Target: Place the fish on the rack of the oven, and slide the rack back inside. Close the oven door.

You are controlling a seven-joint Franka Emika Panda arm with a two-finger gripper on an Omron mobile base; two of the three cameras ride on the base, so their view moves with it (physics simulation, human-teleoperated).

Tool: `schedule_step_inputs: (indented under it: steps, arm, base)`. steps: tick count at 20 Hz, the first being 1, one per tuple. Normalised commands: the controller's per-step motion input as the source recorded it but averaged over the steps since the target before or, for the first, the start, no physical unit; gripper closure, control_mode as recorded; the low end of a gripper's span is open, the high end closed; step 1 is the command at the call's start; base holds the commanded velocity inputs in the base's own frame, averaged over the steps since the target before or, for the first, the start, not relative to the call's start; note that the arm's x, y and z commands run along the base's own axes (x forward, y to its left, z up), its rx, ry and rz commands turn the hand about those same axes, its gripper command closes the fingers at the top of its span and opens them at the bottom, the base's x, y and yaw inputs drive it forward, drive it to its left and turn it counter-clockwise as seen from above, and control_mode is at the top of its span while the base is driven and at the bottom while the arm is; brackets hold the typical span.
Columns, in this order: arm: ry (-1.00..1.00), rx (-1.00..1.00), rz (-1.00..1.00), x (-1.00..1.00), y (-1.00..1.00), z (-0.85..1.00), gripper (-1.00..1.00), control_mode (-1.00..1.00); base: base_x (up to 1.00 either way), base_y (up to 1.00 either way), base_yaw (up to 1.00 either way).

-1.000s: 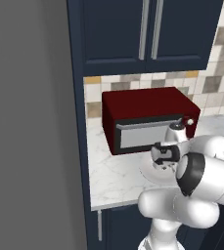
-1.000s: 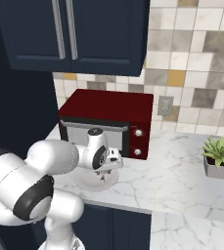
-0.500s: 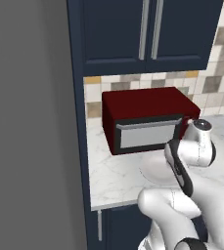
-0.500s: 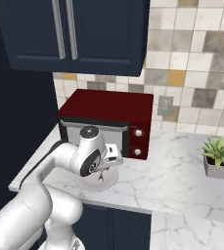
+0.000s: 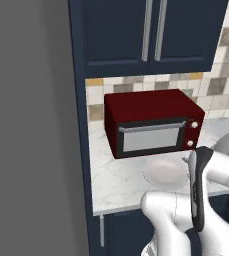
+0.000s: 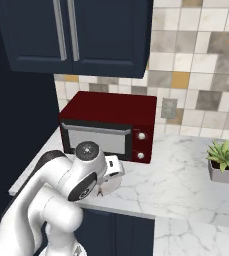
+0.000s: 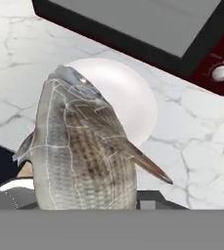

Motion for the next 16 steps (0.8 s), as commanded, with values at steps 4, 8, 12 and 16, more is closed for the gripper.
schedule_step_inputs:
  steps: [4,8,12,16]
  arm:
    - [0.00,0.00,0.00,0.00,0.00,0.00,1.00,1.00]
    - [0.00,0.00,0.00,0.00,0.00,0.00,1.00,1.00]
    - [0.00,0.00,0.00,0.00,0.00,0.00,1.00,1.00]
    - [0.00,0.00,0.00,0.00,0.00,0.00,1.00,1.00]
  base:
    - [-0.66,0.42,0.21]
    - [-0.61,0.61,0.24]
    - [-0.58,0.85,0.37]
    - [-0.59,1.00,0.48]
